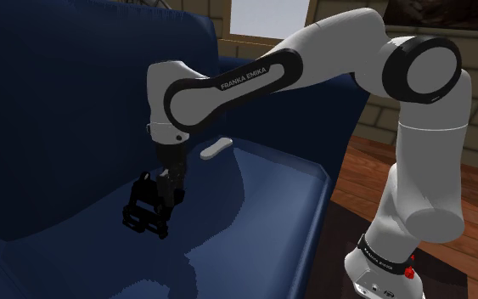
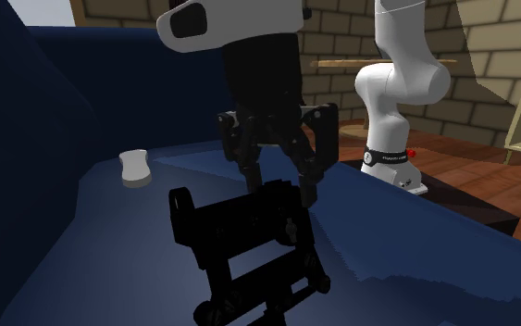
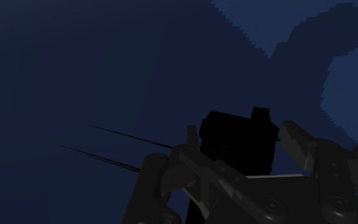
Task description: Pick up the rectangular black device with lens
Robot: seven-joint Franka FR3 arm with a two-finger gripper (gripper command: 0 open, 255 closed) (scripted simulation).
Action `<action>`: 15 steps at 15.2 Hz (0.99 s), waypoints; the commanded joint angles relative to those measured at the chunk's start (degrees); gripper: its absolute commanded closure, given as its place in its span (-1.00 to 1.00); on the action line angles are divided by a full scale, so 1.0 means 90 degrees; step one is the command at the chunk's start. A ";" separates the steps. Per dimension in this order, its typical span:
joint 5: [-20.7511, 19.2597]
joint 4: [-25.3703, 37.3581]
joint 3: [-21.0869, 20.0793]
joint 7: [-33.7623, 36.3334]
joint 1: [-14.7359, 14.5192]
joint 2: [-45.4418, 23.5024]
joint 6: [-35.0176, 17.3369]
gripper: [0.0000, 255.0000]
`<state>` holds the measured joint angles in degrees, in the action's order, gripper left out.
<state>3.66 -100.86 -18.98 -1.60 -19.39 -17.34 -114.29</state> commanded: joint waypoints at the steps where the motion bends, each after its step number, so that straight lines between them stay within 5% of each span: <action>1: -0.0002 -0.0003 0.0001 0.0002 -0.0001 -0.0010 -0.0004 1.00; 15: 0.0051 0.0553 -0.0022 0.0053 0.0018 0.0220 0.0769 1.00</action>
<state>4.07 -96.25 -19.16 -1.15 -19.25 -15.56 -107.92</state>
